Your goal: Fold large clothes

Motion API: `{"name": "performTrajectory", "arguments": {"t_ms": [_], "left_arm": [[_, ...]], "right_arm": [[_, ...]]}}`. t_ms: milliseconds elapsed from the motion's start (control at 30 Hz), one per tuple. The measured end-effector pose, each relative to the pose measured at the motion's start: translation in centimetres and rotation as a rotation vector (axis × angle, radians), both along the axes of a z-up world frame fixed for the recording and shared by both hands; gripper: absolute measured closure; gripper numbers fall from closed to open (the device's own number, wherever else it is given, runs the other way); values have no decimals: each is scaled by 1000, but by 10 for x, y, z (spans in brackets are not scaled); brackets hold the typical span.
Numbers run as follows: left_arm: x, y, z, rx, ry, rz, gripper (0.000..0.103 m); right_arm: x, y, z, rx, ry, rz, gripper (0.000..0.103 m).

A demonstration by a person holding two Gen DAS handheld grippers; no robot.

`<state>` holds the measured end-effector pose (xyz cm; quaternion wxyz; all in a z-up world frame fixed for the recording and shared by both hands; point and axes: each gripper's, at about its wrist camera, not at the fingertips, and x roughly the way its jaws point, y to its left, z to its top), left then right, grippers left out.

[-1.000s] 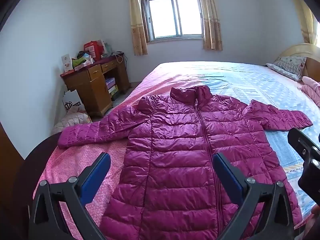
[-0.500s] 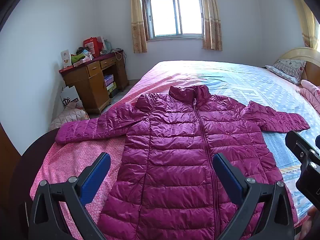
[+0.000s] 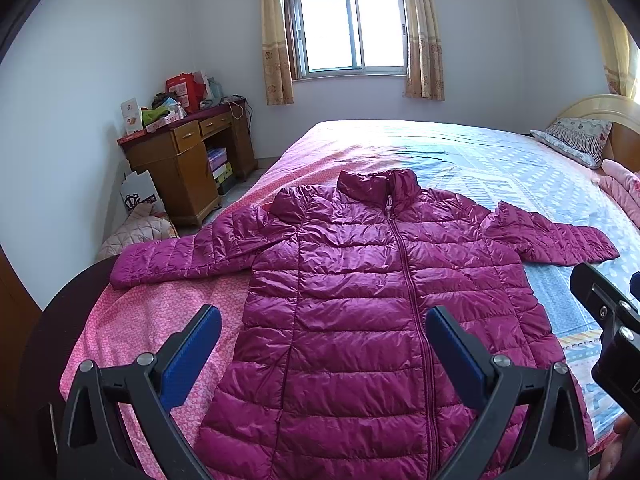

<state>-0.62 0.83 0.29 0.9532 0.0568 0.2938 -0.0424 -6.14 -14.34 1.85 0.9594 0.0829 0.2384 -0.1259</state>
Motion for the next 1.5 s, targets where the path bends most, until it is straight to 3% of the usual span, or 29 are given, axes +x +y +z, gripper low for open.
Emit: {"name": "performTrajectory", "arguments": {"t_ms": [1500], "left_arm": [[10, -1, -6, -8, 35, -4, 1]], "right_arm": [[8, -7, -7, 35, 32, 4, 0]]}}
